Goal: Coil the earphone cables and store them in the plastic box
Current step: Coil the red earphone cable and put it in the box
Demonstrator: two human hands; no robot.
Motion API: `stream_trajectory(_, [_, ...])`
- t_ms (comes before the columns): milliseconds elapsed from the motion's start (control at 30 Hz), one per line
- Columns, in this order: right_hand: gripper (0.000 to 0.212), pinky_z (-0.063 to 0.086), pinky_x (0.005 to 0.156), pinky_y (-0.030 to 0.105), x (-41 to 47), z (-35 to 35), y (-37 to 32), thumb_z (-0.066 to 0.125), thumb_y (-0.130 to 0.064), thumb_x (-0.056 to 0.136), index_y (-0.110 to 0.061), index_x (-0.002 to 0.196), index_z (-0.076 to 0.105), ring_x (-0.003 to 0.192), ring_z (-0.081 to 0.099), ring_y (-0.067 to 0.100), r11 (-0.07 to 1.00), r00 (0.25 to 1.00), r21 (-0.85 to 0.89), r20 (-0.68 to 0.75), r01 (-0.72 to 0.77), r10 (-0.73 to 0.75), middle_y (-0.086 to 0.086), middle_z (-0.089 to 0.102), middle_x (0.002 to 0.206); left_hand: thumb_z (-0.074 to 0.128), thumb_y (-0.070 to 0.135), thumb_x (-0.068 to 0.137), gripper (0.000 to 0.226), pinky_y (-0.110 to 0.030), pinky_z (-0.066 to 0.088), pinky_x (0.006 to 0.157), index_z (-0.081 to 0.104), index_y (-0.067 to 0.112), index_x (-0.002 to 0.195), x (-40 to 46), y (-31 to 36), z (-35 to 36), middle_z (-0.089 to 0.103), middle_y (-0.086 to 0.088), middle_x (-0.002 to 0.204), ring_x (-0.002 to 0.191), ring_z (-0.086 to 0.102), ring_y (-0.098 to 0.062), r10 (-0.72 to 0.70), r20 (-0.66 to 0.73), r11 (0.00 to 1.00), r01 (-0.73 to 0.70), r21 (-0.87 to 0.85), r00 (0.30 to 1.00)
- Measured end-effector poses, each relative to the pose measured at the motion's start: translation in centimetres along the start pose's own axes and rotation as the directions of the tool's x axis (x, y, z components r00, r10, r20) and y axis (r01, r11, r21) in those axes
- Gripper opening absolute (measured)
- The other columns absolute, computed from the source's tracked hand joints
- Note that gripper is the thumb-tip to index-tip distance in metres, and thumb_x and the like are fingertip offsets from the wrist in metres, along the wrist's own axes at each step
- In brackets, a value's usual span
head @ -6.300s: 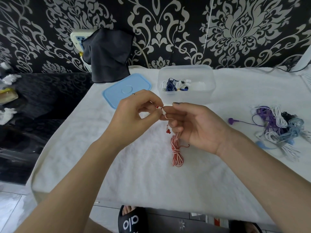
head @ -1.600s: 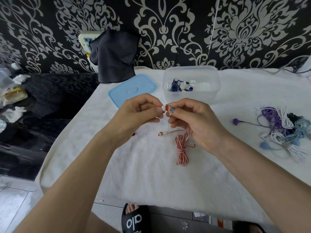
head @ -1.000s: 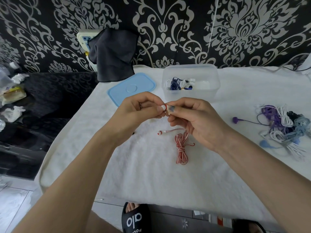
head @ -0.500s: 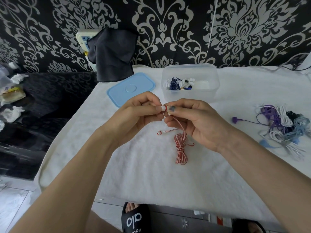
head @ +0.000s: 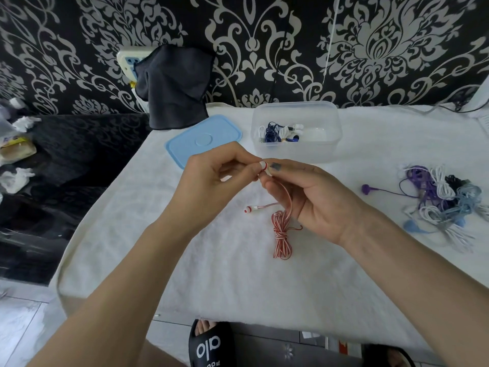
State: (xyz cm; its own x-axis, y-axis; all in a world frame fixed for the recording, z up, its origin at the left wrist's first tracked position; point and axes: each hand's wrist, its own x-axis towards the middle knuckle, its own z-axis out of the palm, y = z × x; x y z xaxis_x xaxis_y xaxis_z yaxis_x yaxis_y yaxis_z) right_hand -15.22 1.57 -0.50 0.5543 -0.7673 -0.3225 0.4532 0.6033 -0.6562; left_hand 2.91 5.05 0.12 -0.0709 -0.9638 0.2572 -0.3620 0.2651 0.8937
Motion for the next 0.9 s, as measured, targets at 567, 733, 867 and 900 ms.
stream_trajectory(567, [0.021,0.051,0.051,0.013,0.29,-0.09,-0.07,0.063,-0.011,0.086,-0.004,0.101,0.076,0.062,0.065,0.006,0.995,0.999,-0.098,0.036,0.004,-0.001,0.005,0.071,0.082,0.073,0.005,0.093,0.014,-0.043,0.058,0.082,0.072,0.019,0.095,-0.09,-0.03,0.27,0.074,0.000,0.087,0.085,0.071,-0.026,0.117,-0.045,0.990,-0.113,0.083,0.992])
stream_trajectory(733, [0.025,0.044,0.046,0.014,0.35,-0.19,0.15,0.065,-0.012,0.080,-0.001,0.099,0.076,0.058,0.056,0.005,0.995,0.998,-0.095,0.058,0.038,-0.033,0.007,0.068,0.081,0.072,0.006,0.092,0.024,-0.046,0.057,0.079,0.066,0.030,0.090,0.05,0.10,0.41,0.074,0.002,0.086,0.084,0.071,-0.029,0.144,-0.052,0.986,-0.138,0.095,0.988])
stream_trajectory(867, [0.034,0.044,0.048,0.014,0.46,0.01,0.46,0.062,-0.010,0.082,0.005,0.113,0.068,0.057,0.055,0.005,0.996,0.997,-0.077,0.065,0.041,-0.037,0.013,0.066,0.090,0.071,0.010,0.093,0.020,-0.051,0.054,0.078,0.065,0.028,0.088,0.15,-0.11,0.35,0.072,-0.005,0.085,0.083,0.068,-0.030,0.136,-0.057,0.986,-0.129,0.109,0.989])
stream_trajectory(900, [0.036,0.044,0.048,0.014,0.46,0.07,0.54,0.062,-0.009,0.083,0.007,0.115,0.067,0.058,0.056,0.005,0.997,0.997,-0.072,0.066,0.040,-0.036,0.015,0.065,0.094,0.070,0.010,0.093,0.019,-0.052,0.054,0.078,0.064,0.028,0.086,0.13,-0.06,0.38,0.070,-0.006,0.085,0.082,0.067,-0.030,0.119,-0.061,0.990,-0.114,0.085,0.991])
